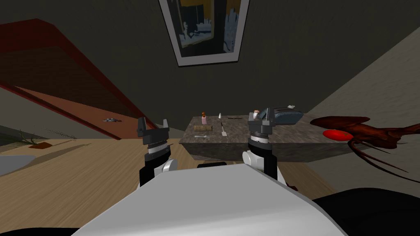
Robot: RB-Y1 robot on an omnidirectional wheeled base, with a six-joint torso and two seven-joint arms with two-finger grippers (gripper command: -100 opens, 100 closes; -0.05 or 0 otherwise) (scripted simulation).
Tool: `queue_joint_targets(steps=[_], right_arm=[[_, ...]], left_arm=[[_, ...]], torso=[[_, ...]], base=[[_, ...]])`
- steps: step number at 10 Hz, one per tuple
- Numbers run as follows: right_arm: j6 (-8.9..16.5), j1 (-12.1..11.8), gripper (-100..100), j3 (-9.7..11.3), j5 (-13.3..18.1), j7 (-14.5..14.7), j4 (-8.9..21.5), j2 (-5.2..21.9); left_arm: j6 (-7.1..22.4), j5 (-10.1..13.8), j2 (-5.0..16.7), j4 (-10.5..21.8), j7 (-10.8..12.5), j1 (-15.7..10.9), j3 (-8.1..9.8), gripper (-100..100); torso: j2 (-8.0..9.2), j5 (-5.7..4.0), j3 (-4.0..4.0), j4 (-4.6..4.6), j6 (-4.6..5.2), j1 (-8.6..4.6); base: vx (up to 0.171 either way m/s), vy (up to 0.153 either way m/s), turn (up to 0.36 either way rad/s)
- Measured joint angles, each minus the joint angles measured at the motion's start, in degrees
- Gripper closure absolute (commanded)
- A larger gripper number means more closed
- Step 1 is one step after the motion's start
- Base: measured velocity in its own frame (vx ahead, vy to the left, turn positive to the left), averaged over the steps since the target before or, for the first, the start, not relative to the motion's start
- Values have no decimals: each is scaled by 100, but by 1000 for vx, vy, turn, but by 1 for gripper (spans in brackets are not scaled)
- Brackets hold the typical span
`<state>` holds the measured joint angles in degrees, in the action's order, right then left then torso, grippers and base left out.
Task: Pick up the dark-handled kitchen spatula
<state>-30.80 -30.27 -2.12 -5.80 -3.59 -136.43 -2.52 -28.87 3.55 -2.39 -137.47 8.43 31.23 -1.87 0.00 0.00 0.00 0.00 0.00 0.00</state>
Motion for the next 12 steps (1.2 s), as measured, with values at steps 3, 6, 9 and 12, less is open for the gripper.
queue_joint_targets(steps=[3,6,9,12], right_arm=[[192,83,-100,54,-4,-183,109,469],[668,419,-100,13,-80,-607,365,937],[1063,656,-100,40,-126,-1000,605,1151],[1497,792,-100,83,-156,-1362,703,1256]], left_arm=[[0,0,0,0,0,0,0,0],[0,0,0,0,0,0,0,0],[0,0,0,0,0,0,0,0],[0,0,0,0,0,0,0,0]], torso=[[1,0,1,0,-1,-1],[2,1,1,0,-1,3],[1,1,0,0,-1,6],[2,1,1,0,1,3]], base=[[-7,5,26],[-11,13,32],[-8,16,38],[-10,10,33]])
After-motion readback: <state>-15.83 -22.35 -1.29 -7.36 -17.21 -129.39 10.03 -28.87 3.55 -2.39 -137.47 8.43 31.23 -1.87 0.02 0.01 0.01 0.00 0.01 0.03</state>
